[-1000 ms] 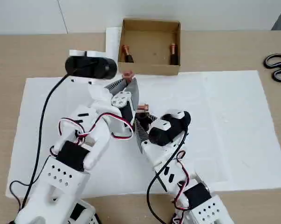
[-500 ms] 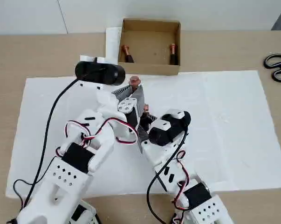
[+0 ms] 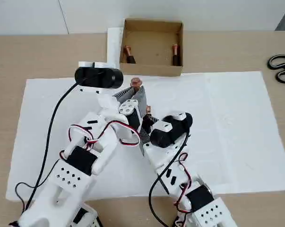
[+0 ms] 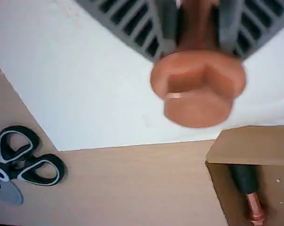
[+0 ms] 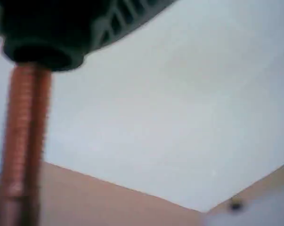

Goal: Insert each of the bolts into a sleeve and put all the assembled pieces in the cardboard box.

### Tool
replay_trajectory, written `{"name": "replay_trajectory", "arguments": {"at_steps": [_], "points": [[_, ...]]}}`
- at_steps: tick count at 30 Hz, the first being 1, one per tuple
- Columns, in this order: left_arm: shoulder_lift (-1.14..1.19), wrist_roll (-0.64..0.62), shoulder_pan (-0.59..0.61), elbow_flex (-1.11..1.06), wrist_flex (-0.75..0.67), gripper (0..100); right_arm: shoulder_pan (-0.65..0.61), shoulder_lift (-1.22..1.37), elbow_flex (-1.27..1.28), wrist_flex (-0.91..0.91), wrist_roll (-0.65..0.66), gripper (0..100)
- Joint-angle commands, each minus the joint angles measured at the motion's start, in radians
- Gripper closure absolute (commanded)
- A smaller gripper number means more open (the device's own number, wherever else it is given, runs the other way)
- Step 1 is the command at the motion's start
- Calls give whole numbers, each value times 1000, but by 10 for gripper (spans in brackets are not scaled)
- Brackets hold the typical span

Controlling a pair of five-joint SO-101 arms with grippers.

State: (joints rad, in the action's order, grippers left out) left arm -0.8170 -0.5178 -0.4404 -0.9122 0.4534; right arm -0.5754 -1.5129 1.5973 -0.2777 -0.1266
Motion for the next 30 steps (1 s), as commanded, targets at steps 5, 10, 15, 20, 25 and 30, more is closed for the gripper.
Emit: {"name": "replay_trajectory", "arguments": {"at_steps": [5, 10, 15, 20, 25, 30], "points": [[-20, -20, -11, 88, 135, 994, -5, -21, -6, 27, -11, 995], [-17, -20, -11, 102, 155, 994, -5, -21, -6, 28, -11, 995], [-23, -20, -11, 110, 184, 994, -4, -21, -6, 28, -11, 995], [-25, -15, -11, 113, 190, 994, -4, -21, -6, 28, -11, 995], [-25, -15, -11, 153, 219, 994, -4, -21, -6, 28, -11, 995], [-25, -14, -9, 174, 232, 994, -4, -21, -6, 28, -11, 995]]}}
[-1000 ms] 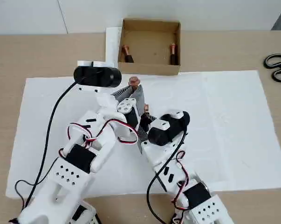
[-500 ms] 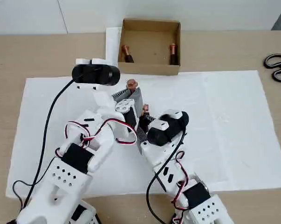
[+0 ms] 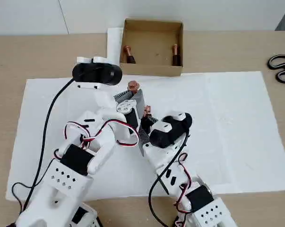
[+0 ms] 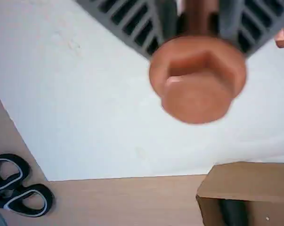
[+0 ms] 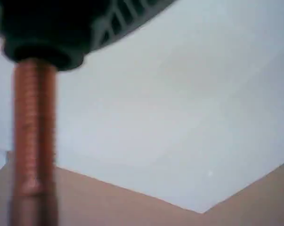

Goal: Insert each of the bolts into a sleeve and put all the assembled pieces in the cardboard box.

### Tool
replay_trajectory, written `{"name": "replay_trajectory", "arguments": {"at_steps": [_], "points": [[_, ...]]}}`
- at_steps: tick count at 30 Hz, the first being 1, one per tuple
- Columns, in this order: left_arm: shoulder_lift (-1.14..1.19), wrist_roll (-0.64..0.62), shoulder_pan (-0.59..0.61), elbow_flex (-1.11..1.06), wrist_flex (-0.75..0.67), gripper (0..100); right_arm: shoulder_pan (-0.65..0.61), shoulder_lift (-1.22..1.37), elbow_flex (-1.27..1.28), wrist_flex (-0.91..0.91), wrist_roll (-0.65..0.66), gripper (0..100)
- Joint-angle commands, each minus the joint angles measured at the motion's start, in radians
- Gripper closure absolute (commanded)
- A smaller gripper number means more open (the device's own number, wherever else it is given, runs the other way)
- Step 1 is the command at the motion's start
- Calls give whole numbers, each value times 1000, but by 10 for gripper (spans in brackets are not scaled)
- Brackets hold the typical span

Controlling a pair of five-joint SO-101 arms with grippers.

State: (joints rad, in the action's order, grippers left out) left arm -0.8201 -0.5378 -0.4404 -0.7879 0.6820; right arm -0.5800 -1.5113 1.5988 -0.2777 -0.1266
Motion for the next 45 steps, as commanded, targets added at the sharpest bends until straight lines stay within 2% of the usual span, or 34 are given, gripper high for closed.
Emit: {"name": "replay_trajectory", "arguments": {"at_steps": [1, 30, 45], "points": [[-21, 6, -9, 50, 3, 994, 1, -22, -8, 28, -11, 995], [-21, 8, -2, 84, 6, 994, 1, -22, 2, 28, -11, 995], [-15, 8, -2, 82, 57, 994, 1, -22, 2, 28, -11, 995]]}}
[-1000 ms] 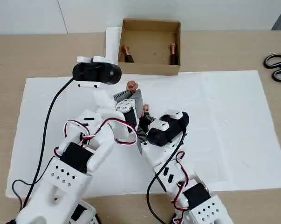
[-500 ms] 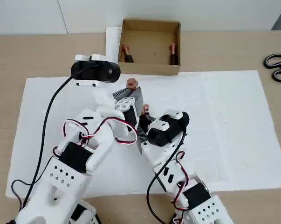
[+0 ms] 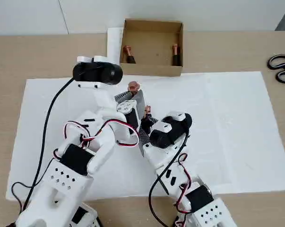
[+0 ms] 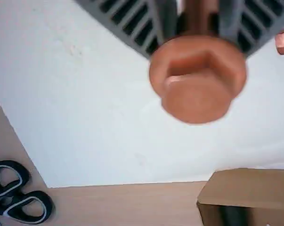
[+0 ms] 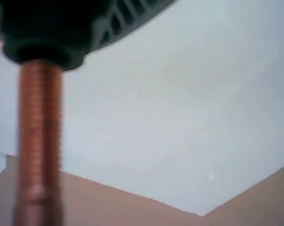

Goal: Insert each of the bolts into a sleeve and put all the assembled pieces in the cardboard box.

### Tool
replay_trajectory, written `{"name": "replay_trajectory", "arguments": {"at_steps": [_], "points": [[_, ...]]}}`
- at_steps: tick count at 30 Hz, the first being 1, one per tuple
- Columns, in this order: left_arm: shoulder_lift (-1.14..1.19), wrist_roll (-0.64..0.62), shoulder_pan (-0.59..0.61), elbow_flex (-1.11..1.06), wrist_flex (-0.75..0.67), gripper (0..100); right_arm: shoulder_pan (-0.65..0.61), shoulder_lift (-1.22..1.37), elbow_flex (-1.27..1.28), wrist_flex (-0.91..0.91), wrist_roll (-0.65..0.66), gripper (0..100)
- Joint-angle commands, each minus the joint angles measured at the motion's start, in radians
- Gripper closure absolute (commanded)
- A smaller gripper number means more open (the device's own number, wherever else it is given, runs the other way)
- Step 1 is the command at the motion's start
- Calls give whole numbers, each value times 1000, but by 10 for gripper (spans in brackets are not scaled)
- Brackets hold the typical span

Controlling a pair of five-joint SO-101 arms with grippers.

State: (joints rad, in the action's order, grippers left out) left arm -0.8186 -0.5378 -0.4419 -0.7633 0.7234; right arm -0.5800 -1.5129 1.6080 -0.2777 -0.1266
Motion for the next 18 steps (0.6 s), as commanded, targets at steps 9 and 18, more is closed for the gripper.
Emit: {"name": "replay_trajectory", "arguments": {"at_steps": [9, 18], "points": [[-15, 40, -5, 56, 28, 994, 1, -21, -8, 28, -11, 995], [-12, 43, -8, 31, 23, 994, 1, -21, -8, 28, -11, 995]]}}
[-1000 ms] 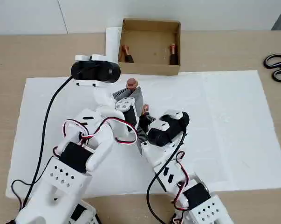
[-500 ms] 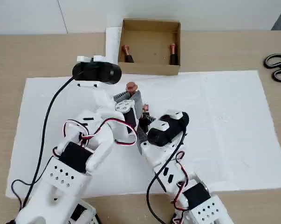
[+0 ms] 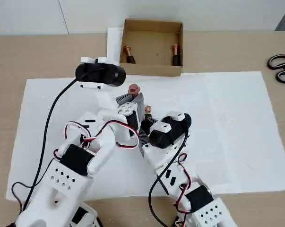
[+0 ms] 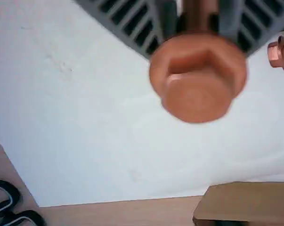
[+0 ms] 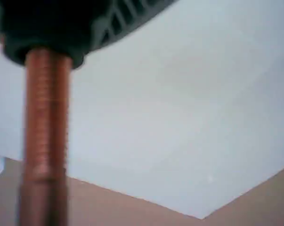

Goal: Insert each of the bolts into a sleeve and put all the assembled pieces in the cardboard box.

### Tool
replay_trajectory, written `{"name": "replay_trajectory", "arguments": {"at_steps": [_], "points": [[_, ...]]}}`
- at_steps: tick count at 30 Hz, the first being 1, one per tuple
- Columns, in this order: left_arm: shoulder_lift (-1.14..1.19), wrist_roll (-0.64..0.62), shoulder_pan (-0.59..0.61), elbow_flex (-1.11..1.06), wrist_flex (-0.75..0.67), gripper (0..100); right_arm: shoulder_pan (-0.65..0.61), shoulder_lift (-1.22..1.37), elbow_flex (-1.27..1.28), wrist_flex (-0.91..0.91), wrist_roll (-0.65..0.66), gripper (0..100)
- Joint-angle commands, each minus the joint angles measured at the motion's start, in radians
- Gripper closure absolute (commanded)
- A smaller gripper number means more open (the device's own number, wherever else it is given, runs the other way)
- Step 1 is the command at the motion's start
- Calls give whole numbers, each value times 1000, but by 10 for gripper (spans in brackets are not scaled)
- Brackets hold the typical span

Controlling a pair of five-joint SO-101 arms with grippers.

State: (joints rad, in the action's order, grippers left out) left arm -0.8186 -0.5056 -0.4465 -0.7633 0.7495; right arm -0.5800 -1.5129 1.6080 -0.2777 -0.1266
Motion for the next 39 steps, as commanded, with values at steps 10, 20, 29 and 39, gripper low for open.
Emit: {"name": "replay_trajectory", "arguments": {"at_steps": [10, 20, 29, 39], "points": [[-12, 9, 0, 35, 2, 994, 1, -21, -6, 59, -6, 995], [-12, 9, -3, 38, 3, 994, 1, -21, 83, 271, 38, 995], [-12, 34, -5, 51, 69, 994, 1, -21, 83, 271, 38, 995], [-12, 51, -21, 87, 158, 994, -1, -21, 83, 271, 38, 995]]}}
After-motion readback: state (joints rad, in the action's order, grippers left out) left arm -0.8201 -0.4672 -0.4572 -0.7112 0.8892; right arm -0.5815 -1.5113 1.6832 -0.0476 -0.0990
